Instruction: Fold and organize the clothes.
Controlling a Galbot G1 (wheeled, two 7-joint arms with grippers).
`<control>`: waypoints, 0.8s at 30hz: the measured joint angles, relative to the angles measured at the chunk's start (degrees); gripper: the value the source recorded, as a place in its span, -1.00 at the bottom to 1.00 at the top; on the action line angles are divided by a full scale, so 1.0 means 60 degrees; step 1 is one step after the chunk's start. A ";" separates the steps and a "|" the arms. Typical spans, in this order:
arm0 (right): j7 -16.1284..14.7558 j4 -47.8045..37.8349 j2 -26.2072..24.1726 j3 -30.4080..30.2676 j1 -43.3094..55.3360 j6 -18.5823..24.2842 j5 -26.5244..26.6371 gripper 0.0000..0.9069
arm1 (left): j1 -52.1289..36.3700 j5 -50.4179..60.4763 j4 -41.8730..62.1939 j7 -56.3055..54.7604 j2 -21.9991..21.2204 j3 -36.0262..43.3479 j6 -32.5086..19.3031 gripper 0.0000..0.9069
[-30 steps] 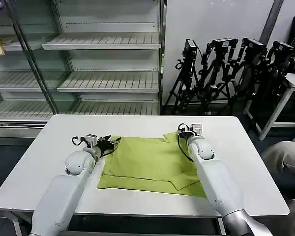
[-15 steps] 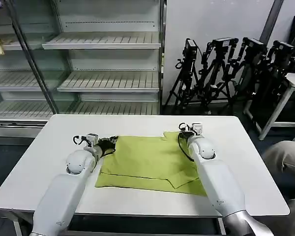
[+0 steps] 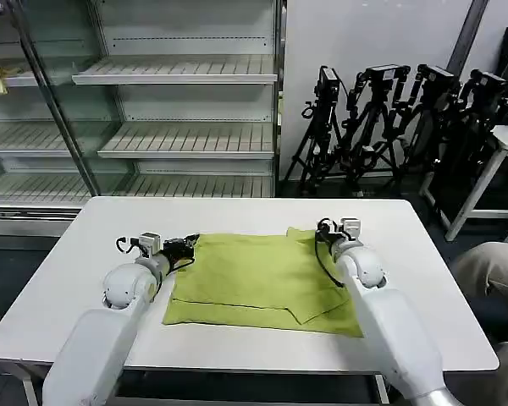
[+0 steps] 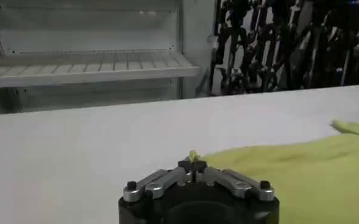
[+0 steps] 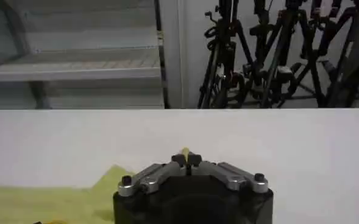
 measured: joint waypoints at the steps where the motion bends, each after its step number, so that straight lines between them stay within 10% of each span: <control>1: 0.0001 0.0241 -0.0090 0.0035 -0.0154 0.0000 0.0061 -1.00 | 0.0107 -0.0009 -0.0145 -0.0016 0.0044 -0.0042 -0.0005 -0.98; 24: 0.0009 0.3563 -0.0854 0.0815 -0.3265 0.0024 -0.0114 -1.00 | 0.2771 -0.0003 -0.2892 -0.0004 0.0439 -0.1078 -0.0147 -0.98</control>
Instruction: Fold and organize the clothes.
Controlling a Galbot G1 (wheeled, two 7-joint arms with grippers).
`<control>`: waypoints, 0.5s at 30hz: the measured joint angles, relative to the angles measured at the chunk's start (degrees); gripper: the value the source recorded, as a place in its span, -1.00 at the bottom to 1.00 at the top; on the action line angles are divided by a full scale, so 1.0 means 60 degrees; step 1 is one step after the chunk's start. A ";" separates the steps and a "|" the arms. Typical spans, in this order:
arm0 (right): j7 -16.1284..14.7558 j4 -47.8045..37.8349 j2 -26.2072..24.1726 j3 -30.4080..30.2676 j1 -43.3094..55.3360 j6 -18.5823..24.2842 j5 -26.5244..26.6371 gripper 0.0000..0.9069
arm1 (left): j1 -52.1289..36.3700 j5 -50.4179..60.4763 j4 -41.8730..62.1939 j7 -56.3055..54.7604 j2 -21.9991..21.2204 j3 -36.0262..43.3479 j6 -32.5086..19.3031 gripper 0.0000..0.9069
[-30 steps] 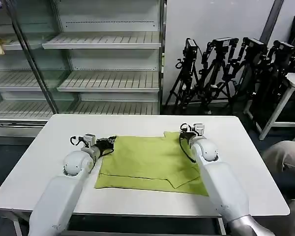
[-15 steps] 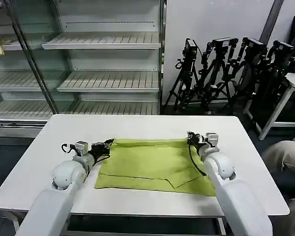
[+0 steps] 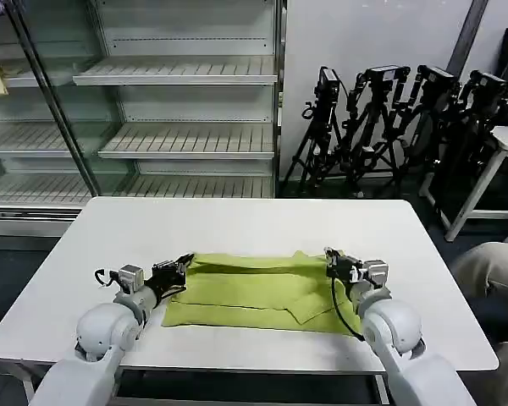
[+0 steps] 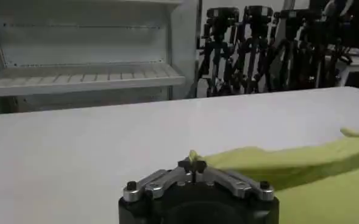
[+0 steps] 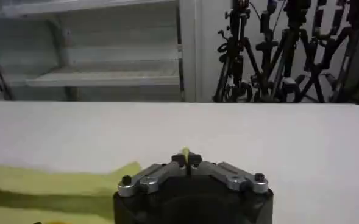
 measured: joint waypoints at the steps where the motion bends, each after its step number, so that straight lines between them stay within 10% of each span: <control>1: -0.0012 0.0052 -0.0013 0.0039 -0.0062 0.0000 -0.0023 -1.00 | 0.0066 0.0020 -0.0074 0.0006 0.0016 -0.0015 0.0000 -0.98; 15: -0.0058 0.0604 -0.0200 0.0234 -0.0670 0.0001 -0.0296 -1.00 | 0.0777 0.0209 -0.0609 0.0067 0.0098 -0.0118 -0.0008 -0.98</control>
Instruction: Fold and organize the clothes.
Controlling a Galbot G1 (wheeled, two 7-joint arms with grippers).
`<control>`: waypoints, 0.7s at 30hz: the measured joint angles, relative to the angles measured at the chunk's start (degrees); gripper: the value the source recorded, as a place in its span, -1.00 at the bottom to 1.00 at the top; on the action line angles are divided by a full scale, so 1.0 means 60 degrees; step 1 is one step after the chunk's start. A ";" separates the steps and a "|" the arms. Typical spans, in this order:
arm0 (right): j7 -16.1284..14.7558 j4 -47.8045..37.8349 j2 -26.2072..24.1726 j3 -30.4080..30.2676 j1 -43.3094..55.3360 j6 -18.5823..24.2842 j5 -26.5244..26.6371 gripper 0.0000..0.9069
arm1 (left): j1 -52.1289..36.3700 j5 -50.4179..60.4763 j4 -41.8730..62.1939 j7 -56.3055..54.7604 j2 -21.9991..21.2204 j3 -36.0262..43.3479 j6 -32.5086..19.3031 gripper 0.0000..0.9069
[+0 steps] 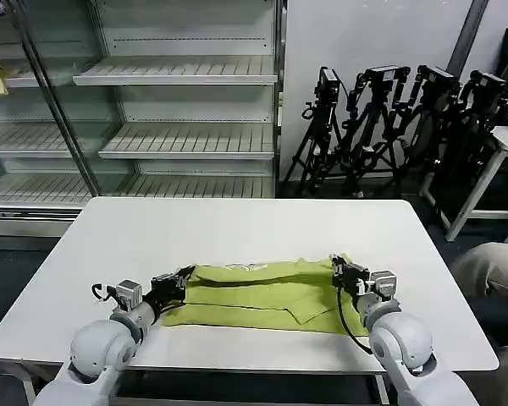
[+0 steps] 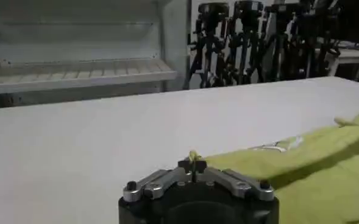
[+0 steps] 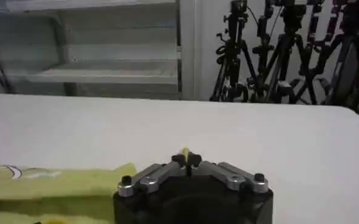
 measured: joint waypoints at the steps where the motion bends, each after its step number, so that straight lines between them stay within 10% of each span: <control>1: -0.0003 0.0029 0.0005 0.0000 -0.0034 0.0000 -0.0021 -1.00 | 0.0013 0.0007 -0.0024 -0.0001 0.0012 0.0000 0.0000 -0.98; 11: -0.0080 0.0080 0.0010 -0.0048 -0.0371 0.0001 -0.0166 -1.00 | 0.0224 0.0203 -0.0093 0.0027 0.0135 -0.0112 0.0104 -0.96; 12: -0.0099 0.0080 0.0005 -0.0047 -0.0399 0.0001 -0.0202 -0.51 | 0.0256 0.0233 -0.0090 0.0057 0.0147 -0.0132 0.0111 -0.80; 13: -0.0109 0.0080 -0.0008 -0.0046 -0.0428 0.0001 -0.0249 1.00 | 0.0286 0.0273 -0.0092 0.0084 0.0159 -0.0152 0.0115 1.00; 21: -0.0274 0.0341 -0.0146 0.0170 -0.0699 0.0003 -0.0493 1.00 | 0.0534 0.0442 -0.0346 0.0200 0.0093 -0.0375 0.0074 1.00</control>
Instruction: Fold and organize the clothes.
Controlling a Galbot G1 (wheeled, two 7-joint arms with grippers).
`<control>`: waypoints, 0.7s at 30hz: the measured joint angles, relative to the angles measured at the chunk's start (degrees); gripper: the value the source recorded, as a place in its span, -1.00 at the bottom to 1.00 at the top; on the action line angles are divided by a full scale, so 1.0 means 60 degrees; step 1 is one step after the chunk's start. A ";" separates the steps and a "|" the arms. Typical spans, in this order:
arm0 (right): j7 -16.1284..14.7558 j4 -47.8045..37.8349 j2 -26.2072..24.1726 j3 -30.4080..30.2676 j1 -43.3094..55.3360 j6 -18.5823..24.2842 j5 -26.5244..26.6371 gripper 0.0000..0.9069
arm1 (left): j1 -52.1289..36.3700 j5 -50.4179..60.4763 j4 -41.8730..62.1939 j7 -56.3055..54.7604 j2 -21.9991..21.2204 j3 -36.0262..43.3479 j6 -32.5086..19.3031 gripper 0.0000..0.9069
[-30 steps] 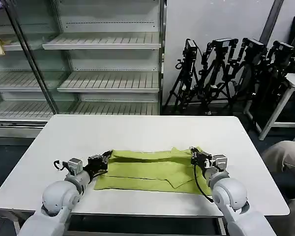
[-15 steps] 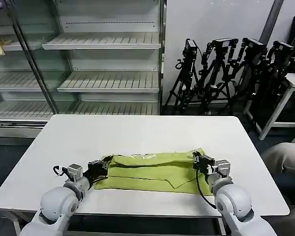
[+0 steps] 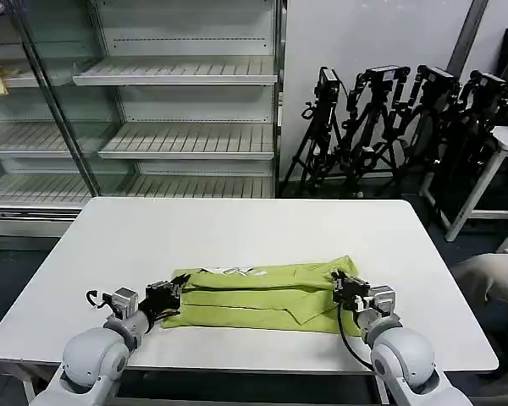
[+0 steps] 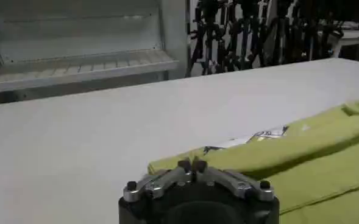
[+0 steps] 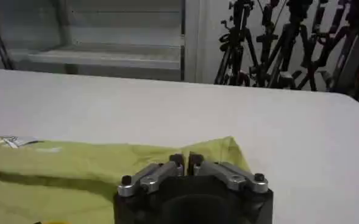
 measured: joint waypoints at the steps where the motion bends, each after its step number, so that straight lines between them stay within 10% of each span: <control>1: -0.0008 0.0053 -0.0020 0.0050 -0.0036 0.0001 -0.0008 1.00 | 0.0019 -0.0030 -0.0057 -0.0042 -0.0018 -0.0035 -0.0005 1.00; 19: -0.0194 0.1078 -0.0070 0.1040 -0.0986 0.0016 -0.0229 1.00 | 0.0676 -0.1252 -0.0747 -0.2984 -0.0599 0.0299 0.0070 1.00; 20: -0.0196 0.1104 -0.0063 0.1073 -0.1018 0.0016 -0.0233 1.00 | 0.0698 -0.1353 -0.0754 -0.3142 -0.0632 0.0309 0.0071 0.29; 21: -0.0197 0.1124 -0.0057 0.1108 -0.1056 0.0017 -0.0236 1.00 | 0.0721 -0.1476 -0.0756 -0.3311 -0.0671 0.0328 0.0071 -0.93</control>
